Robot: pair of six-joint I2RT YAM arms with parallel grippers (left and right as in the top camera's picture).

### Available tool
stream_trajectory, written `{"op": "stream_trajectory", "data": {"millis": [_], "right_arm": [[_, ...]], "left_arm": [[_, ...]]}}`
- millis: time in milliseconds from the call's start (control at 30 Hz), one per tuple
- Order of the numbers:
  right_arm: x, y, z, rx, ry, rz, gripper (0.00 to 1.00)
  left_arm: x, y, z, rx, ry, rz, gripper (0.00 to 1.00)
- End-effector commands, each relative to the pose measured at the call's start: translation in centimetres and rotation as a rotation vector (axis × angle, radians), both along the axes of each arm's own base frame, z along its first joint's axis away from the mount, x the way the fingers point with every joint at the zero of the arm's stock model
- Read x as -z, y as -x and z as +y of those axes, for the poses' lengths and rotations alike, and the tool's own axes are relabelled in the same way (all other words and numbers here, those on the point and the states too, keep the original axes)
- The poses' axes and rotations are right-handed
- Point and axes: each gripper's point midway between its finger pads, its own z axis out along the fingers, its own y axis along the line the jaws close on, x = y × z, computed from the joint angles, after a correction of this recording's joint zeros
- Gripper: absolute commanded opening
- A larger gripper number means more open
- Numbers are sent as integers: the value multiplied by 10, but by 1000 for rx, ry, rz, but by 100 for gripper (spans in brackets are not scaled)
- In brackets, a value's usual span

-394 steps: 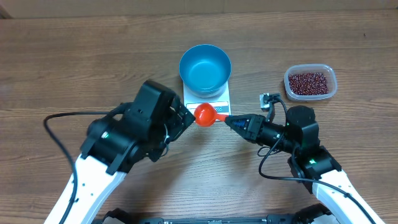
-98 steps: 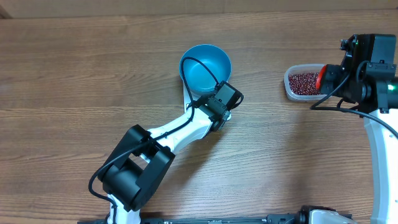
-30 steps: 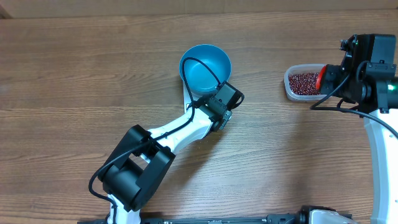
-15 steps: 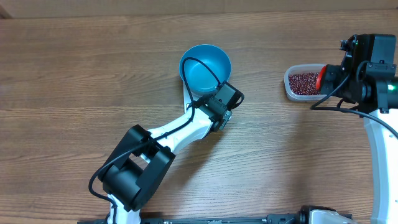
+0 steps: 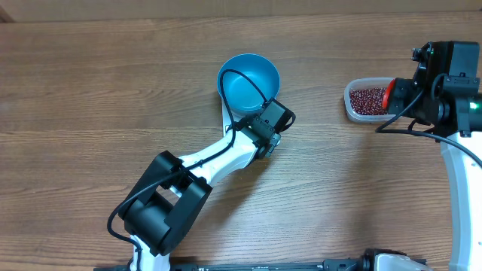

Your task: Scoop item into bowl and weigh 150g on scale

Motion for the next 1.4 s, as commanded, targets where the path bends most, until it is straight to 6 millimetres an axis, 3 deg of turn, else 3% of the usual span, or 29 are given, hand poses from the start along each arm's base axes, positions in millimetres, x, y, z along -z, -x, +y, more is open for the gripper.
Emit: {"op": "stream_trajectory", "data": {"millis": [0,400,967,1367], "right_arm": [[-12,-5,0,-2,2,-33,4],[-12,-5,0,-2,2,-33,4],[-12,-5,0,-2,2,-33,4],[-12,-5,0,-1,3,-35,4]], "left_arm": [[15,2,17,-39,-40,29,4],[17,6,20,-39,-56,46,4],[18,10,10,-14,-8,72,4],[8,7,8,-13,8,52,4]]}}
